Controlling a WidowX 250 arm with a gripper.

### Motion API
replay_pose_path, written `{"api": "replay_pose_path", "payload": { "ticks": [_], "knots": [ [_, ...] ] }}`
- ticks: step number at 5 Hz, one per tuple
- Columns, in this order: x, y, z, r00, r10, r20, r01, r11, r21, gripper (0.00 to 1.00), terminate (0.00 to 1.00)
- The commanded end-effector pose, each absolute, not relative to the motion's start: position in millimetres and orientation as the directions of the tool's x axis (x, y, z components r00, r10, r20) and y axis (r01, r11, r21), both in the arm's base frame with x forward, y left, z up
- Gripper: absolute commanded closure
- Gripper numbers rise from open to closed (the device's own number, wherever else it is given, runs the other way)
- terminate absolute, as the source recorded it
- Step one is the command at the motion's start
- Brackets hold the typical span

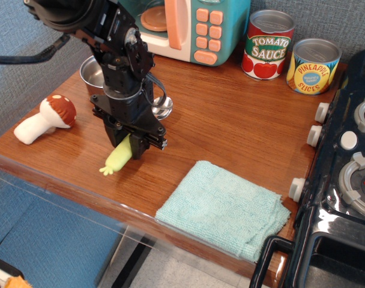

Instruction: Put the corn in between the mushroom and the towel

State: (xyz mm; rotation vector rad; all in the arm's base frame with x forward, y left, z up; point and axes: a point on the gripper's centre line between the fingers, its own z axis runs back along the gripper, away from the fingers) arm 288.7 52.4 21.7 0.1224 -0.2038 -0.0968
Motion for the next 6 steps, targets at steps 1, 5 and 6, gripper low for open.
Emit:
{"api": "replay_pose_path", "payload": {
  "ticks": [1, 5, 6],
  "knots": [
    [295.7, 62.7, 33.0, 0.97, -0.12, 0.213, 0.093, 0.987, 0.133, 0.0, 0.0],
    [286.9, 55.8, 110.8, 0.977, -0.083, 0.199, 0.083, 0.997, 0.008, 0.0, 0.0],
    [286.9, 55.8, 110.8, 0.977, -0.083, 0.199, 0.083, 0.997, 0.008, 0.0, 0.0]
  ]
}}
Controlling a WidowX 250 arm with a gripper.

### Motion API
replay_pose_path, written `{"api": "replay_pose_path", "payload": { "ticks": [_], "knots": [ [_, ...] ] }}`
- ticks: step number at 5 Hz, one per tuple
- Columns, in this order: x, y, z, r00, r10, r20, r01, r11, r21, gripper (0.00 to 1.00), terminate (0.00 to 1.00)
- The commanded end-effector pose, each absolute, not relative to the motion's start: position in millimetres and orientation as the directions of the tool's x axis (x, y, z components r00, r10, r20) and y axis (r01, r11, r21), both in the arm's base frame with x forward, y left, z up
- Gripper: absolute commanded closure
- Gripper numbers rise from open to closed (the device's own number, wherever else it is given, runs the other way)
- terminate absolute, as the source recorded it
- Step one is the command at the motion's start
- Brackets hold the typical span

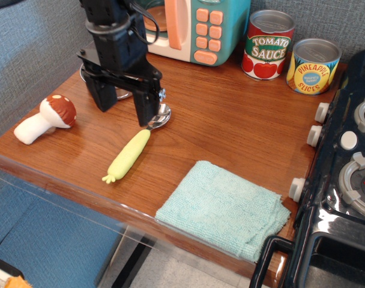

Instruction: Put the corn in between the mushroom and the towel

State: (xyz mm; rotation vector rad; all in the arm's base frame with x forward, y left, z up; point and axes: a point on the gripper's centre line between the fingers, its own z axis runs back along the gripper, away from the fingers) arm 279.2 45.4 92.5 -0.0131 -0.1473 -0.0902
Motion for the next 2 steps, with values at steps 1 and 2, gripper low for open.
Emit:
{"api": "replay_pose_path", "payload": {
  "ticks": [1, 2],
  "knots": [
    [286.9, 55.8, 110.8, 0.977, -0.083, 0.199, 0.083, 0.997, 0.008, 0.0, 0.0],
    [286.9, 55.8, 110.8, 0.977, -0.083, 0.199, 0.083, 0.997, 0.008, 0.0, 1.0]
  ]
}}
